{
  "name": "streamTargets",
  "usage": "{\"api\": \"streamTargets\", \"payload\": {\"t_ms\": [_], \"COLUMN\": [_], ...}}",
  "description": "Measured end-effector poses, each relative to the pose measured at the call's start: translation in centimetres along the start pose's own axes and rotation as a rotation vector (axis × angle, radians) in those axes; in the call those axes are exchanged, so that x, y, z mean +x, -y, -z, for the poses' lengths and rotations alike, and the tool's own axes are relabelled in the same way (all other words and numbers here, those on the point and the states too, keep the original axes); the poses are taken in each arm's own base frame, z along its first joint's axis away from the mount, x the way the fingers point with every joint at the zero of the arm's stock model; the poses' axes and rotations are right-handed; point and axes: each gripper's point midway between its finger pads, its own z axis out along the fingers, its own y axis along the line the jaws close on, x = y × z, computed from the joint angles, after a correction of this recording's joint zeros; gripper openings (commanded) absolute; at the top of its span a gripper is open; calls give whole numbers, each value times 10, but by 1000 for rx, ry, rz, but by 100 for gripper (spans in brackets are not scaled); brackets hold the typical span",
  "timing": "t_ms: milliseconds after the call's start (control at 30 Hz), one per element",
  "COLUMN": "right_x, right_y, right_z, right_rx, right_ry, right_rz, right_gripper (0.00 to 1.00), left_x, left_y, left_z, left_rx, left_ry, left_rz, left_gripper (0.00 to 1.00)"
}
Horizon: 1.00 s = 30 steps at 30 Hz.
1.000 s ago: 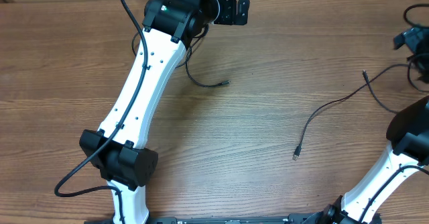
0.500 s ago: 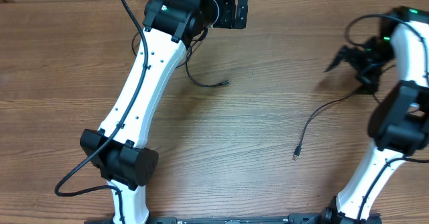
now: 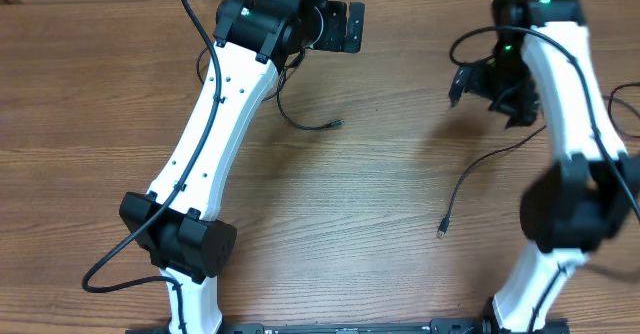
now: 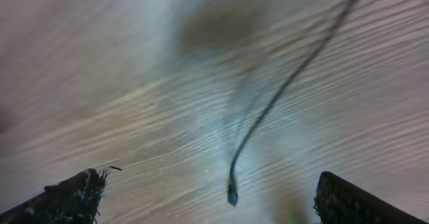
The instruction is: Untangle cables
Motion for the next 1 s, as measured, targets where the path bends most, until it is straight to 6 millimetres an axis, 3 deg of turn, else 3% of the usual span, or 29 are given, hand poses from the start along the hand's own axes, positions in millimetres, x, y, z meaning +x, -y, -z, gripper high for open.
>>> {"api": "streamTargets", "payload": {"t_ms": [33, 100, 133, 167, 233, 333, 433, 567, 700, 800, 967, 1000], "right_x": [1, 14, 21, 27, 46, 61, 75, 106, 98, 87, 80, 80], "right_y": [1, 14, 18, 23, 34, 39, 33, 38, 37, 38, 37, 37], "right_z": [6, 52, 64, 73, 67, 25, -62, -130, -134, -139, -141, -141], "right_rx": [-2, -33, -44, -69, -78, -90, -108, -94, -117, -130, -145, -146], "right_ry": [19, 168, 205, 278, 303, 294, 174, 41, 63, 82, 96, 96], "right_rz": [-2, -19, -29, -49, -81, -120, -173, -300, -374, -410, -433, -435], "right_gripper": [100, 100, 100, 100, 100, 100, 100, 100, 96, 81, 18, 9], "left_x": [-1, -2, -3, -2, -4, -4, -4, -4, -4, -4, -3, -2], "left_y": [0, -1, -1, -1, -1, -1, -1, -2, -2, -2, -2, -2], "left_z": [0, 0, 0, 0, 0, 0, 0, 0, 0, 0, 0, 0], "left_rx": [-2, -5, -6, -6, -7, -8, -9, -11, -11, -11, -12, -13], "left_ry": [3, 8, 11, 10, 16, 15, 17, 17, 17, 17, 12, 11], "left_rz": [0, -1, -1, -1, -4, -8, -13, -16, -16, -16, -15, -15], "left_gripper": [100, 100, 99, 100, 100, 100, 100, 100, 99, 100, 100, 100]}}
